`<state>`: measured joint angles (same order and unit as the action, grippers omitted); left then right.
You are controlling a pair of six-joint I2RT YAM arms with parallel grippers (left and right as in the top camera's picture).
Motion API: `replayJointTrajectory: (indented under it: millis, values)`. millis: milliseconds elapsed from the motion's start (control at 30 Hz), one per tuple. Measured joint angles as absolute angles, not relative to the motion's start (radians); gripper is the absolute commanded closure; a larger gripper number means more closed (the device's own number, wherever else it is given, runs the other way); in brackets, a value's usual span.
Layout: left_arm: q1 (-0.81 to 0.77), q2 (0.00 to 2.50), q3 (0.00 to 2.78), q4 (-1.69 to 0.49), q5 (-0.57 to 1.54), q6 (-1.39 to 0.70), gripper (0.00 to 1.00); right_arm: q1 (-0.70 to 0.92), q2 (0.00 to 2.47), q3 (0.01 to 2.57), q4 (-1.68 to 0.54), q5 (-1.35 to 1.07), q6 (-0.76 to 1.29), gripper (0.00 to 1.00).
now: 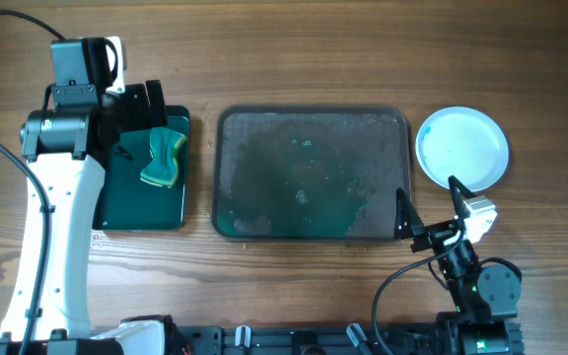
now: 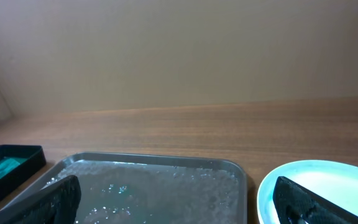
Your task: Clean dirty plates on tray and stack at the side
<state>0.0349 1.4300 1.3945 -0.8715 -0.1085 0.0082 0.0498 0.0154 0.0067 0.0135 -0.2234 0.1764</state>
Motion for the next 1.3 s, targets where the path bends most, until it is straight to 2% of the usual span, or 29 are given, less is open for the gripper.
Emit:
replayJointTrajectory:
  millis: [400, 500, 533, 700, 867, 1100, 1300]
  values:
    - [0.035, 1.416, 1.394, -0.872, -0.109, 0.008, 0.0, 0.05, 0.015, 0.007, 0.014, -0.223, 0.179, 0.01]
    - [0.035, 1.28, 1.39, -0.865, -0.104, 0.008, 0.0, 0.05, 0.016, 0.007, 0.014, -0.223, 0.179, 0.0]
    - [0.035, 1.206, 1.36, -0.795, -0.081, 0.006, 0.0, 0.05, 0.015, 0.007, 0.014, -0.223, 0.179, 0.0]
    - [0.035, 0.798, 0.967, -0.26, 0.093, -0.071, 0.0, 0.05, 0.015, 0.007, 0.014, -0.223, 0.179, 0.0]
    - [0.035, 0.578, 0.466, 0.041, 0.185, -0.186, 0.0, 0.05, 0.017, 0.006, 0.013, -0.22, 0.179, 0.0]
    - [0.025, 0.157, 0.117, 0.081, 0.18, -0.181, 0.0, 0.05, 0.018, 0.006, 0.014, -0.219, 0.179, 0.0]
    - [-0.01, 0.021, 0.019, 0.008, 0.124, -0.136, 0.0, 0.05, 0.018, 0.006, 0.014, -0.219, 0.179, 0.0]
